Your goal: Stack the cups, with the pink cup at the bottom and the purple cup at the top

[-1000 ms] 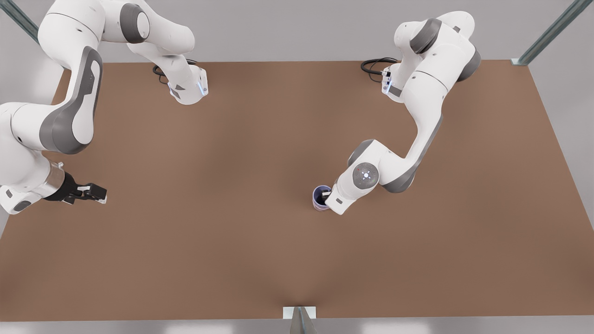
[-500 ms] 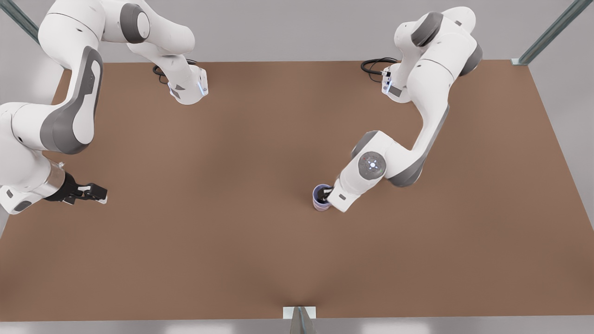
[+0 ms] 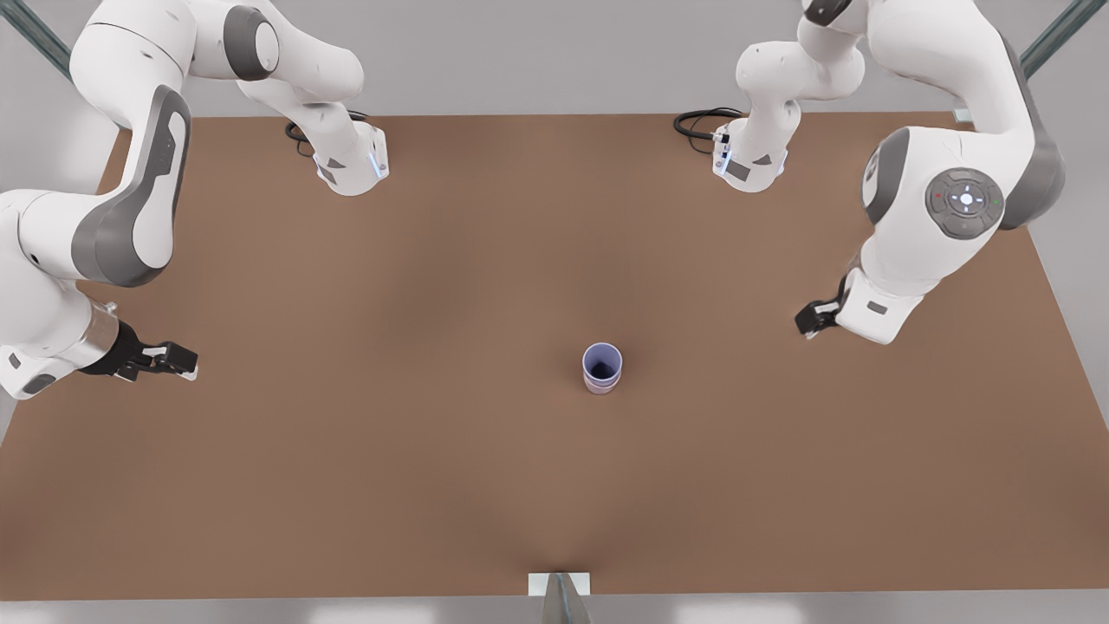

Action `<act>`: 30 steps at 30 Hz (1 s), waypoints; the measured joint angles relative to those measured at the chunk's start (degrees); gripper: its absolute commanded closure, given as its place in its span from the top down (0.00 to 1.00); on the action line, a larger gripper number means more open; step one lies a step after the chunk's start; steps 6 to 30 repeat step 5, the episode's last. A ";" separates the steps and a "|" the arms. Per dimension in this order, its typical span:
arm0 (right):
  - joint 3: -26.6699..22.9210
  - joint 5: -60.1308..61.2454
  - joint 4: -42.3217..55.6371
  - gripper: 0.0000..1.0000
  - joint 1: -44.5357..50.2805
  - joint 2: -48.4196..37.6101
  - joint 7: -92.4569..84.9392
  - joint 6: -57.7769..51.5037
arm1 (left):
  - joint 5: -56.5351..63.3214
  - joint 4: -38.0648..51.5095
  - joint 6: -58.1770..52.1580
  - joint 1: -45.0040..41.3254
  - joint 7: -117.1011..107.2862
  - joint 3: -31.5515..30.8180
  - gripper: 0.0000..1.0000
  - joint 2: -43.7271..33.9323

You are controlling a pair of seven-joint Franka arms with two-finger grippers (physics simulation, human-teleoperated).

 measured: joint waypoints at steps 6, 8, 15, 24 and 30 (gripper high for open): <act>0.00 0.00 0.00 1.00 0.00 -0.04 0.00 0.00 | -2.28 -0.37 -0.08 -0.88 6.78 0.67 1.00 1.06; 0.00 0.00 0.00 1.00 0.00 -0.04 0.00 0.00 | -2.28 -0.37 -0.08 -0.88 6.78 0.67 1.00 1.06; 0.00 0.00 0.00 1.00 0.00 -0.04 0.00 0.00 | -2.28 -0.37 -0.08 -0.88 6.78 0.67 1.00 1.06; 0.00 0.00 0.00 1.00 0.00 -0.04 0.00 0.00 | -2.28 -0.37 -0.08 -0.88 6.78 0.67 1.00 1.06; 0.00 0.00 0.00 1.00 0.00 -0.04 0.00 0.00 | -2.28 -0.37 -0.08 -0.88 6.78 0.67 1.00 1.06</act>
